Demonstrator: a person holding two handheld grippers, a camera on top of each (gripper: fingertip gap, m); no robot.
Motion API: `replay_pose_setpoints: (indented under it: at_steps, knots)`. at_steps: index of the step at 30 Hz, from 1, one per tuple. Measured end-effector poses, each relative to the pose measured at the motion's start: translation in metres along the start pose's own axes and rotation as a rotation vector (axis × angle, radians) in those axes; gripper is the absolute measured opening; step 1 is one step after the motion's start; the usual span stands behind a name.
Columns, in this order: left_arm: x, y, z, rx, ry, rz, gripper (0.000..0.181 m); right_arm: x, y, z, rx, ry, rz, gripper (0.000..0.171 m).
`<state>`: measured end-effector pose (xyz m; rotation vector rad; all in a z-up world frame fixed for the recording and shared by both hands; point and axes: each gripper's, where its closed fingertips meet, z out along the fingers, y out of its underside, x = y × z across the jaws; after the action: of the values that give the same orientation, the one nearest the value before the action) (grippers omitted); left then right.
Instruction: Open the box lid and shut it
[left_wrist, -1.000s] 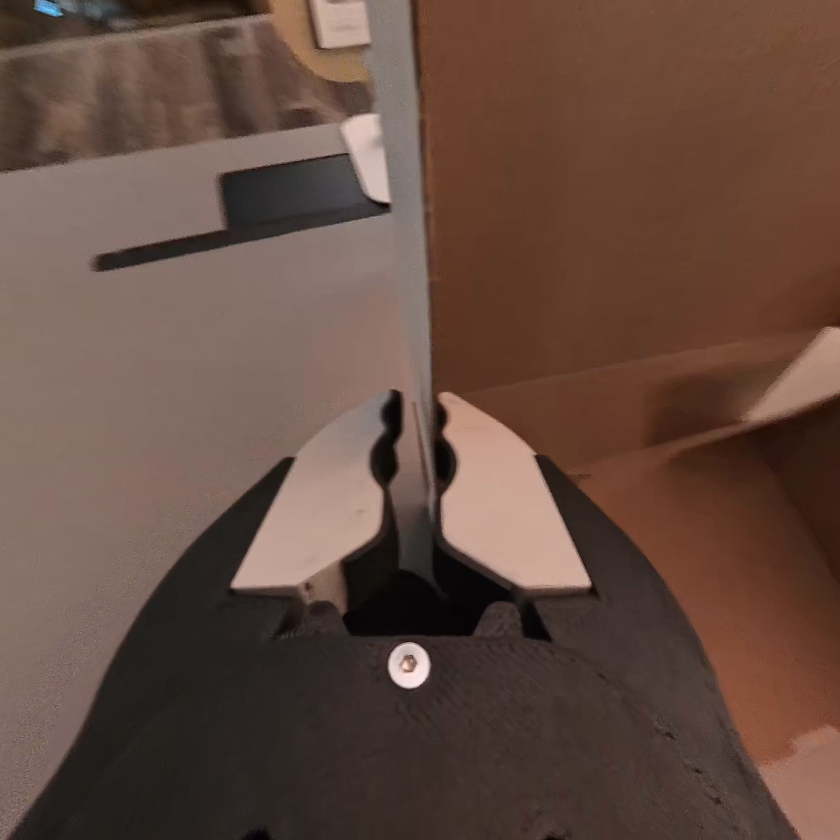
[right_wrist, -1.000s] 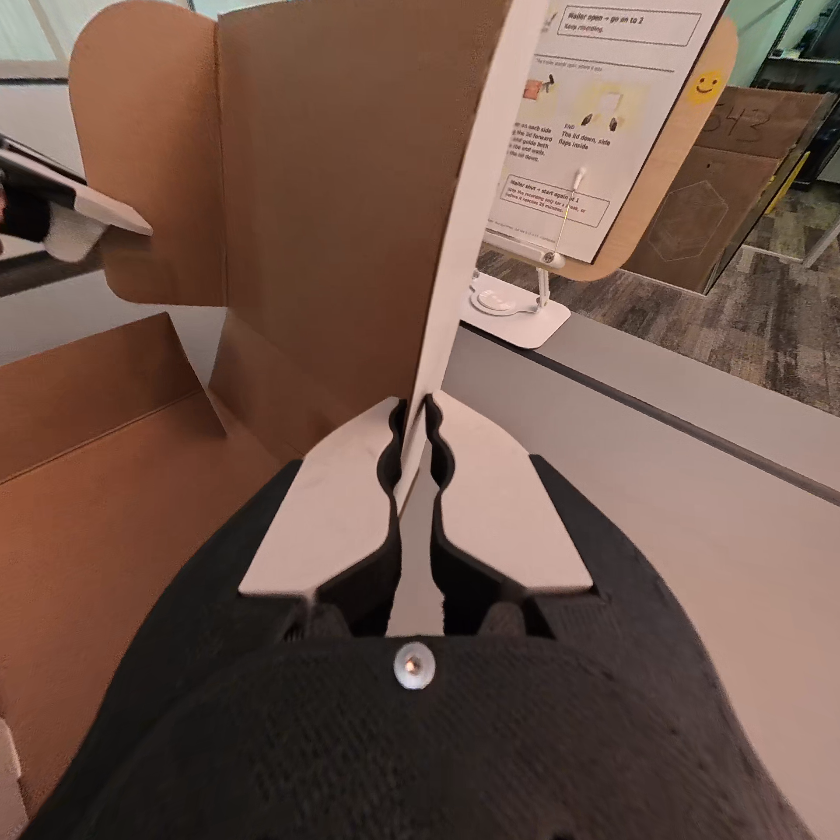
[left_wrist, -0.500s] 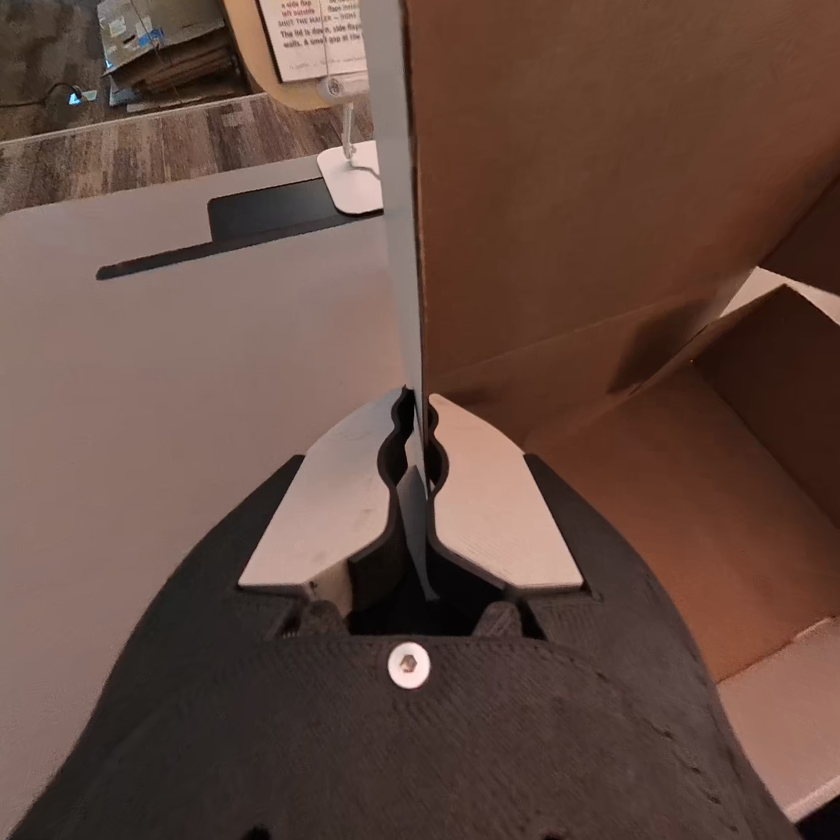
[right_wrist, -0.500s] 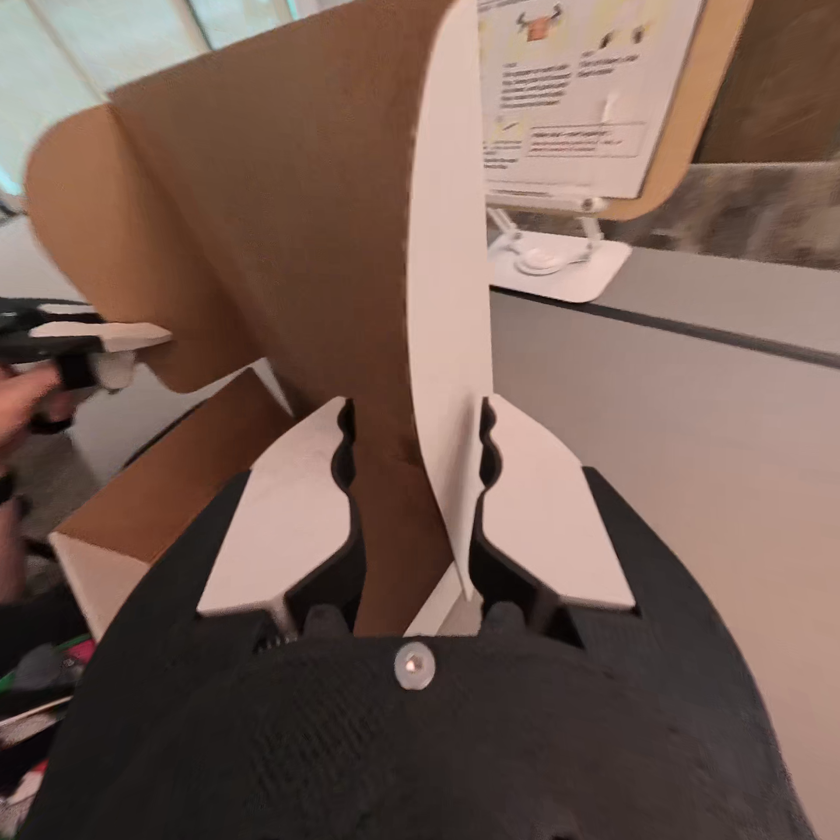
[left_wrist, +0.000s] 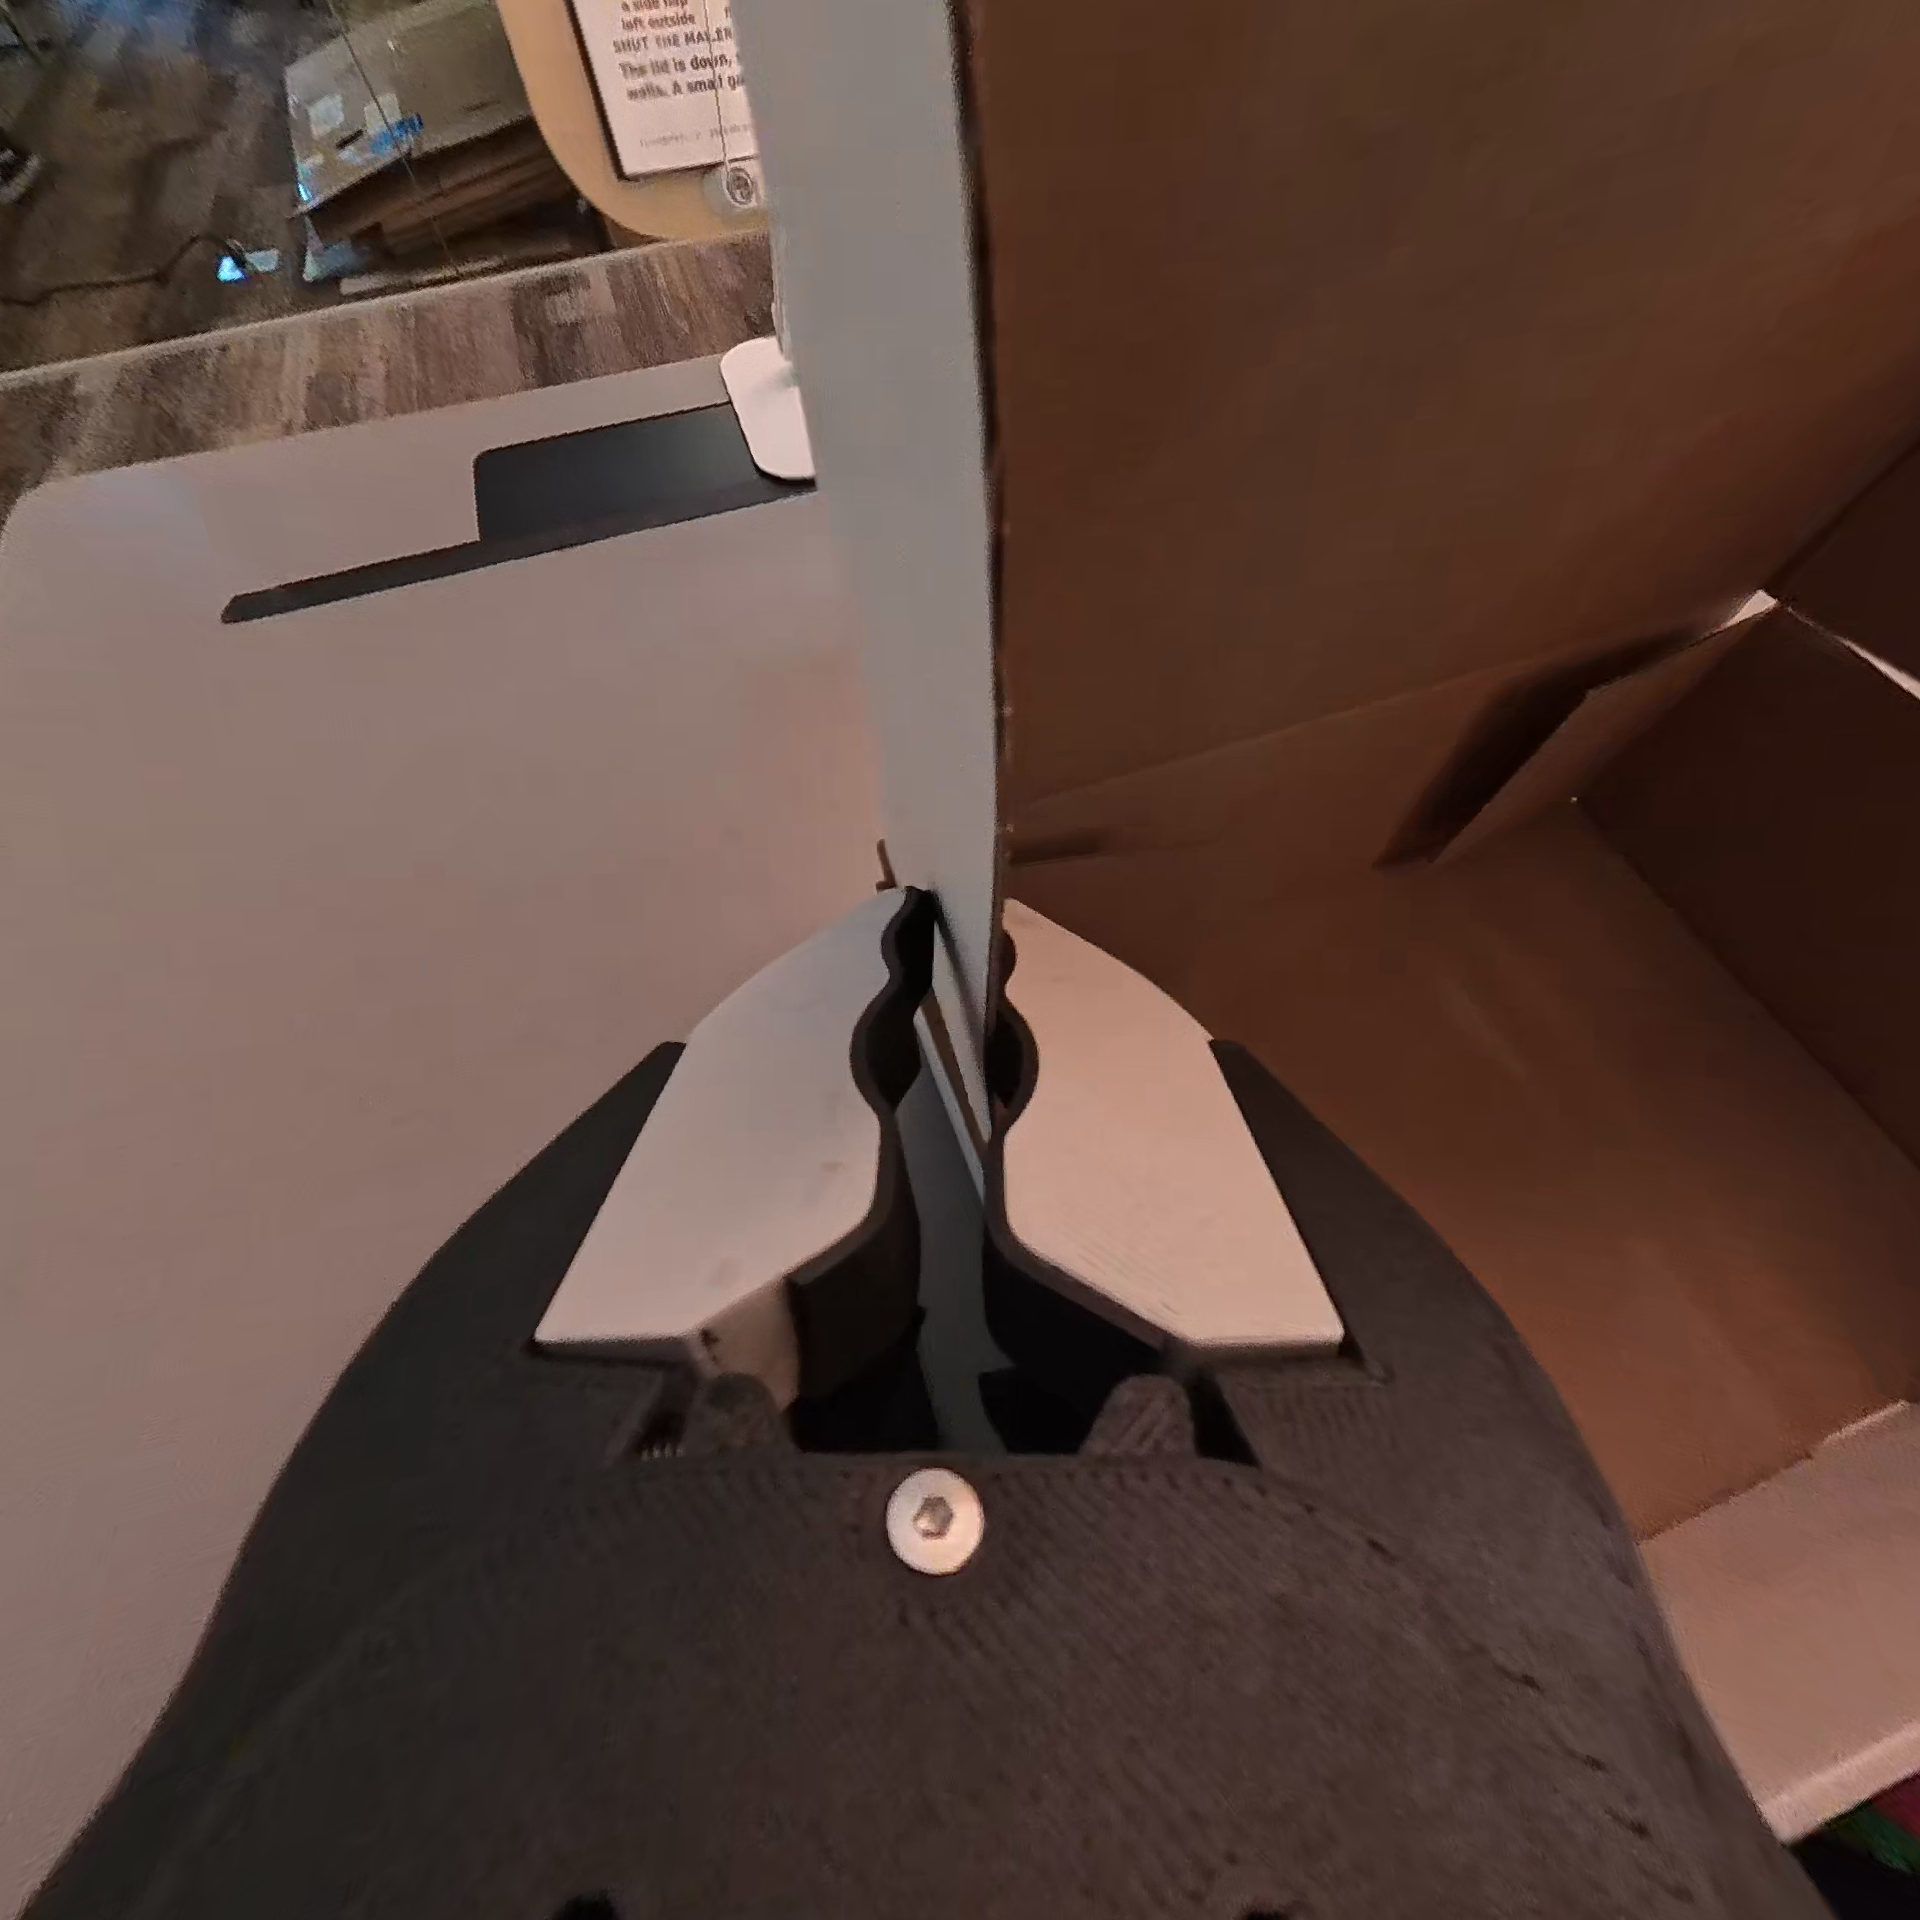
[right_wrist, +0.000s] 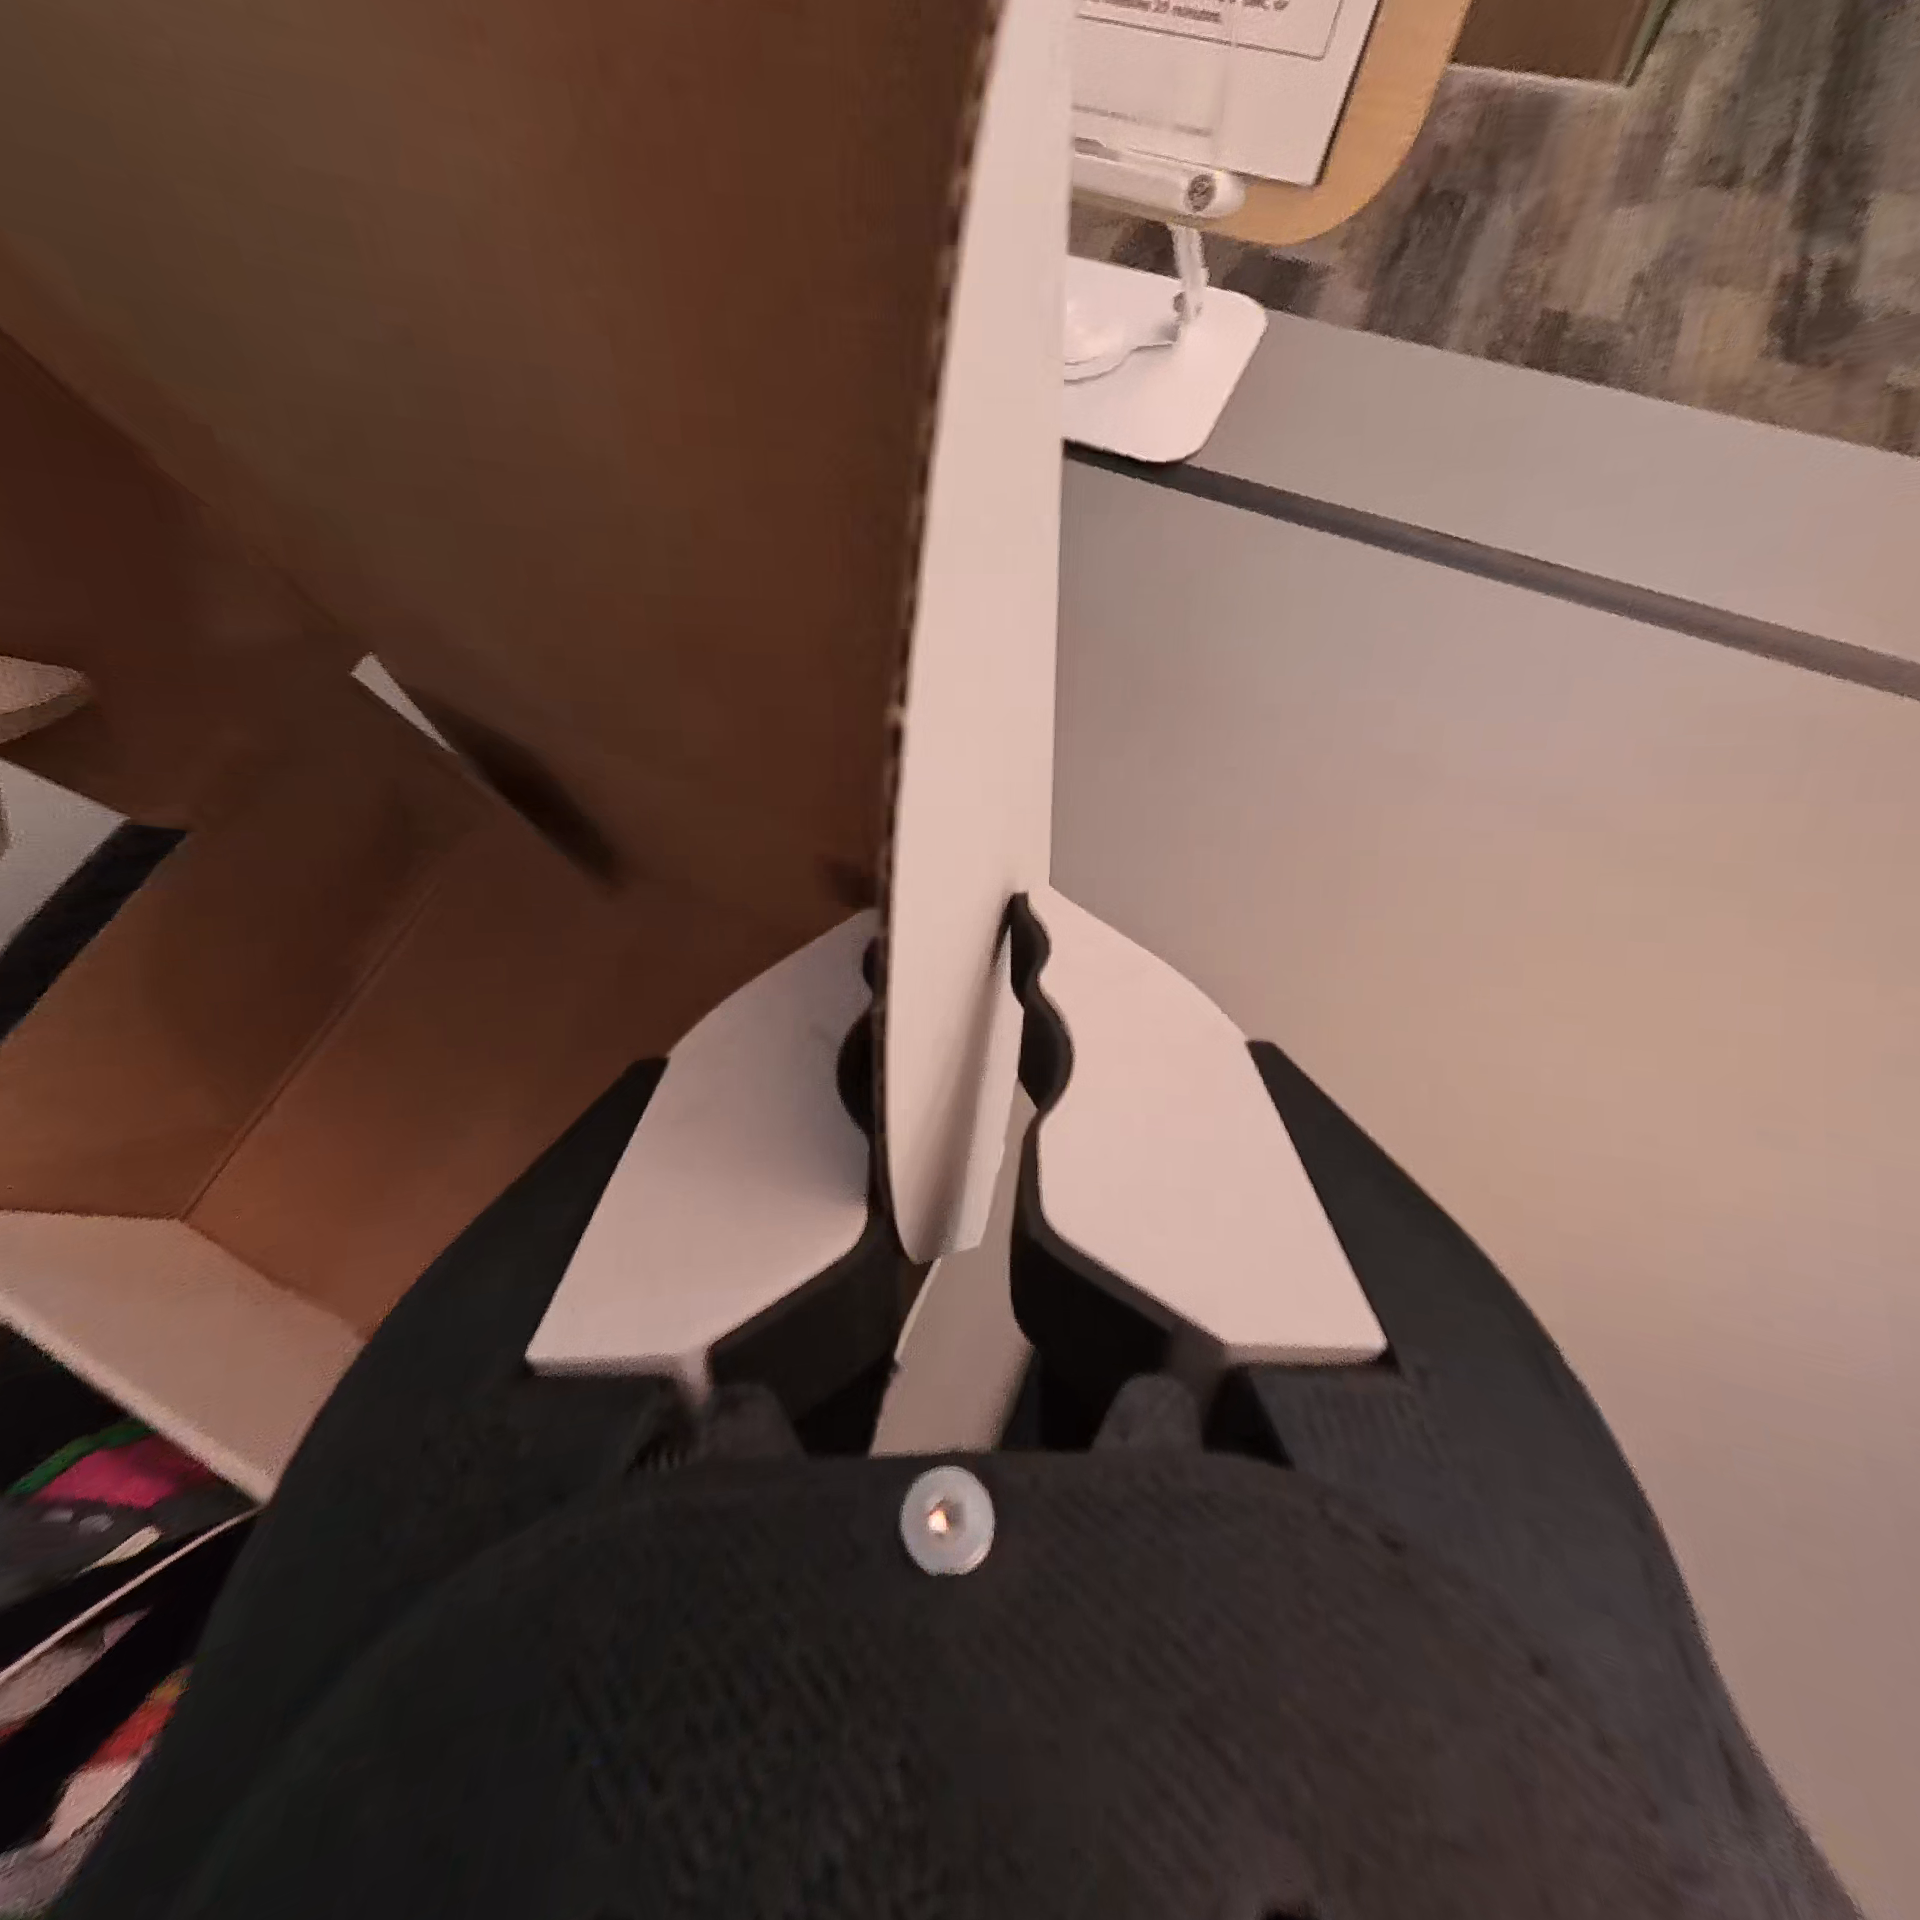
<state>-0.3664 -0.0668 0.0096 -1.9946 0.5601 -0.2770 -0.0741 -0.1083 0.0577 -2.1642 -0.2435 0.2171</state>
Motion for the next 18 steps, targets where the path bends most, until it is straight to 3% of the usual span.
replay_pose_setpoints:
  at_steps: [5,12,18]
  knots:
    - [0.002,0.002,0.011,0.022,-0.082,0.056,0.008,-0.003,-0.001,0.002,0.066,0.044,0.054,0.022]
    - [0.008,-0.005,0.021,-0.007,-0.152,0.128,0.009,-0.005,-0.002,0.007,-0.033,0.102,0.094,0.028]
    - [0.009,0.002,0.015,0.013,-0.173,0.142,0.008,-0.006,0.013,0.001,-0.015,0.153,0.069,0.020]
